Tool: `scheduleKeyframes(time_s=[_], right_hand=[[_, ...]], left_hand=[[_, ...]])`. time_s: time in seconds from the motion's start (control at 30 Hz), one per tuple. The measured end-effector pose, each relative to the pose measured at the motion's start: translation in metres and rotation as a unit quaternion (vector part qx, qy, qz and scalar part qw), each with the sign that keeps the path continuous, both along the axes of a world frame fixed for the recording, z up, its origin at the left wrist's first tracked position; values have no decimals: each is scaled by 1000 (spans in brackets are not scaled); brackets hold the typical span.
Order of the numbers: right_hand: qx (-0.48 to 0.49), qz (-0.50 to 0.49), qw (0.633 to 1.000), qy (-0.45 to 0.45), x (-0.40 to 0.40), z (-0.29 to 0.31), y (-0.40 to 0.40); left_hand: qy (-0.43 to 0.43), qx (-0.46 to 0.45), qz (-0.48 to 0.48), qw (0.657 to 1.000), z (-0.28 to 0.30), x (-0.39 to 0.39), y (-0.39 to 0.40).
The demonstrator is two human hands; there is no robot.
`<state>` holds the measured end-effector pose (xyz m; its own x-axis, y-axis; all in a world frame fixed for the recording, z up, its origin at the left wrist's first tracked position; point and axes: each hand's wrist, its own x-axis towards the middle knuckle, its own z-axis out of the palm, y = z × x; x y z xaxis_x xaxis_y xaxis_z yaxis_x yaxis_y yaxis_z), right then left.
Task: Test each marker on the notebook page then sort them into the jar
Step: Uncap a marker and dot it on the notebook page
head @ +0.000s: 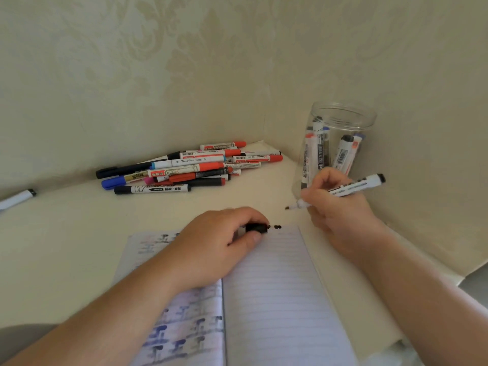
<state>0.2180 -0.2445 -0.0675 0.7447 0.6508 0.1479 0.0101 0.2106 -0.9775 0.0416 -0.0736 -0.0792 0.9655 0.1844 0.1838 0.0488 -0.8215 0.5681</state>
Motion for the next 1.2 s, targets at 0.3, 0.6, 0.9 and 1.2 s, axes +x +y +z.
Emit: scheduleKeyframes(time_s=[0.3,0.6,0.9,1.2], right_hand=[[41,123,987,95,-9,2,-3],[7,174,981,90,-13,1,-2],[-19,40,999,6,-8,-3,-1],[-143,15,948,-285,-11,-8,-4]], left_hand=[[-40,-142,47,988,2,-3,2],[-36,-113,39,992,3,-3,1],[-83,-223,53,970,1,-3,2],[-62,-155,55,984,0,-3,4]])
